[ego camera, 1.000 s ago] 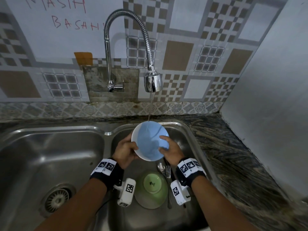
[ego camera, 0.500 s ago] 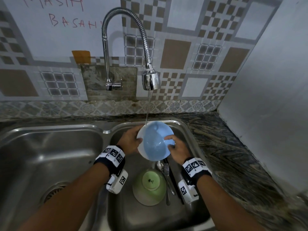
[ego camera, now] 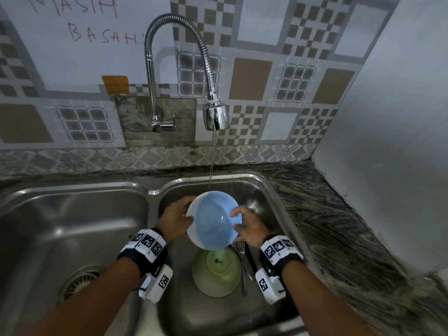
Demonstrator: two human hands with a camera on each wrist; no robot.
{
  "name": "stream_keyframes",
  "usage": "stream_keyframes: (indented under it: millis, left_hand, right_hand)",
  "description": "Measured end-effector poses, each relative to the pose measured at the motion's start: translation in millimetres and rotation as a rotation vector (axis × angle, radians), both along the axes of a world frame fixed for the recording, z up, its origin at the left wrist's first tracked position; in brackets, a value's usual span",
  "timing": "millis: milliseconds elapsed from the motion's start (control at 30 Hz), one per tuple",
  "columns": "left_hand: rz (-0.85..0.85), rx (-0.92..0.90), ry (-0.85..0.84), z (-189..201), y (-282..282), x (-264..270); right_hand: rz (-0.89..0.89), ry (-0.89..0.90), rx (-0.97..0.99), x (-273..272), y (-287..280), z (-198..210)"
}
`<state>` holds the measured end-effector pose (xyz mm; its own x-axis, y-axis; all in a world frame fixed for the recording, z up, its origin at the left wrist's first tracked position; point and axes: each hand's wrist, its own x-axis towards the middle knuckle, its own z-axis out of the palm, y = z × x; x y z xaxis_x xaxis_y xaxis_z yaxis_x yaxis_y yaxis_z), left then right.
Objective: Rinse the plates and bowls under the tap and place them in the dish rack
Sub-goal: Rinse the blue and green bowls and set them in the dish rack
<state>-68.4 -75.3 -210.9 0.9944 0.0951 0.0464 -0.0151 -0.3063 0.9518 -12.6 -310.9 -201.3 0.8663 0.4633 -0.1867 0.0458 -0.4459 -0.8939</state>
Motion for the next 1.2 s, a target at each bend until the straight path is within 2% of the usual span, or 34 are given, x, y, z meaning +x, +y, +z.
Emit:
stream_keyframes:
  millis: [100,233,433,533,833,933,1033,1133,1200]
  left_hand:
    - [0.006,-0.037,-0.09,4.5,6.6,-4.4]
    - [0.048,-0.085,-0.158,13.8,5.7,-8.7]
    - [-0.019,-0.199,-0.232,20.3,0.7,-18.4]
    - [-0.051,-0.192,-0.232,20.6,2.6,-20.8]
    - [-0.121,-0.257,-0.182,30.7,-4.6,-33.0]
    - [-0.152,-0.247,-0.226,41.2,-15.4,-35.7]
    - [-0.179,-0.221,-0.203,47.3,-24.6,-32.1]
    - [-0.225,-0.154,-0.152,54.0,-38.8,-28.6]
    - [-0.274,-0.134,-0.052,65.4,-49.4,-31.0]
  right_hand:
    - [-0.034,-0.082,0.021,-4.5,4.8,3.5]
    - [-0.12,-0.078,0.067,-10.5,7.3,10.8]
    - [-0.108,-0.061,0.128,-19.4,-2.0,14.6]
    - [-0.054,-0.026,0.15,-24.2,-7.4,24.4]
    - [0.114,0.076,-0.02,-43.7,-29.9,57.5]
    - [0.108,0.03,-0.095,-50.7,-38.3,63.2]
    - [0.076,-0.019,-0.104,-60.5,-49.8,69.4]
    - [0.063,-0.098,-0.127,-70.1,-62.7,75.7]
    - [0.037,-0.137,-0.137,-76.8,-73.4,78.3]
